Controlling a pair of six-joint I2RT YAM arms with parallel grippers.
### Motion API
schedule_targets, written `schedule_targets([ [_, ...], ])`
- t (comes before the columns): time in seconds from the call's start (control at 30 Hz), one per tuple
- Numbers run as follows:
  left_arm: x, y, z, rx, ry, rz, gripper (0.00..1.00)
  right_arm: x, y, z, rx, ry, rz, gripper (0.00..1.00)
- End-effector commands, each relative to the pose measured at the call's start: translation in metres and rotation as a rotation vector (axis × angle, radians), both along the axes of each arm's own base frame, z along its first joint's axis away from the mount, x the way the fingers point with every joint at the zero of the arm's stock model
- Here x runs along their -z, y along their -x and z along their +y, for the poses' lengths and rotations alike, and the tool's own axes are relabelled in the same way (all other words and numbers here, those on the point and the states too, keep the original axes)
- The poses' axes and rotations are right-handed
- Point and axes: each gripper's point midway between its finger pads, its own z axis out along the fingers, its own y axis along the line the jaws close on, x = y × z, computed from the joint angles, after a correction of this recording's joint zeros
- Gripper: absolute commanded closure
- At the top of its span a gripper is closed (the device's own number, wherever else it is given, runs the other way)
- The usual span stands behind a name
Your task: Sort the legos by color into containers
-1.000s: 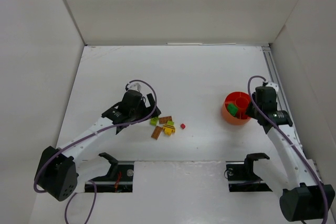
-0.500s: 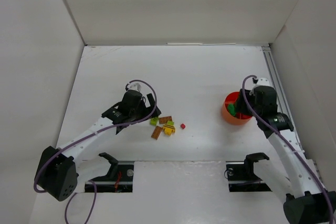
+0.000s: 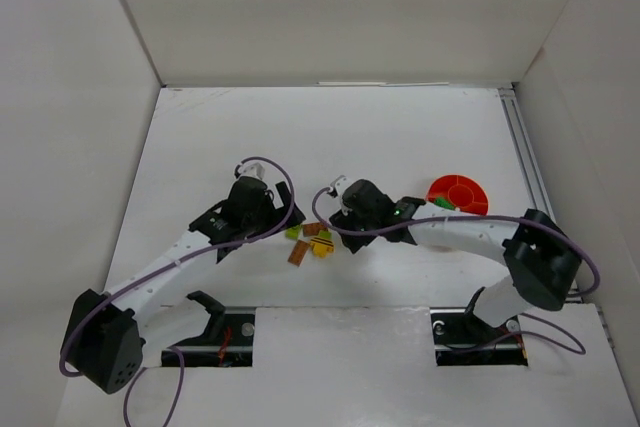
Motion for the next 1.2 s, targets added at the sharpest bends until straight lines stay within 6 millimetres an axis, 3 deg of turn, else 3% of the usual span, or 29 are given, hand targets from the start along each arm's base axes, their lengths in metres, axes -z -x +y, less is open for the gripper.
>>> schedule_targets([
  [0.0, -0.002, 0.004, 0.004, -0.013, 0.012, -0.011, 0.00, -0.001, -0.009, 0.030, 0.004, -0.038, -0.041, 0.40],
  [0.27, -0.003, 0.006, 0.005, -0.013, 0.011, -0.009, 0.00, 0.015, -0.023, 0.024, 0.115, 0.006, -0.056, 0.40],
  [0.53, -0.002, 0.007, 0.006, -0.019, 0.017, -0.007, 0.00, 0.035, -0.015, 0.032, 0.072, 0.036, -0.017, 0.45],
  [0.63, -0.002, 0.007, 0.006, -0.019, 0.017, -0.007, 0.00, 0.039, -0.011, 0.032, 0.062, 0.051, -0.007, 0.56],
  [0.73, -0.002, 0.007, 0.006, -0.019, 0.017, -0.007, 0.00, 0.039, -0.013, 0.025, 0.111, 0.075, -0.007, 0.76],
  [0.9, -0.002, 0.007, 0.006, -0.019, 0.017, -0.007, 0.00, 0.015, -0.021, 0.018, 0.166, 0.069, -0.057, 0.85],
  [0.97, 0.000, 0.008, 0.006, -0.019, 0.012, 0.001, 0.00, -0.006, -0.024, 0.013, 0.203, 0.056, -0.092, 0.85],
  [1.13, -0.003, 0.006, 0.003, -0.006, 0.022, -0.015, 0.00, -0.041, -0.040, -0.034, 0.335, 0.046, -0.140, 0.87],
  [1.17, -0.003, 0.006, 0.003, -0.006, 0.022, -0.015, 0.00, -0.041, -0.049, -0.060, 0.403, 0.054, -0.137, 0.87],
])
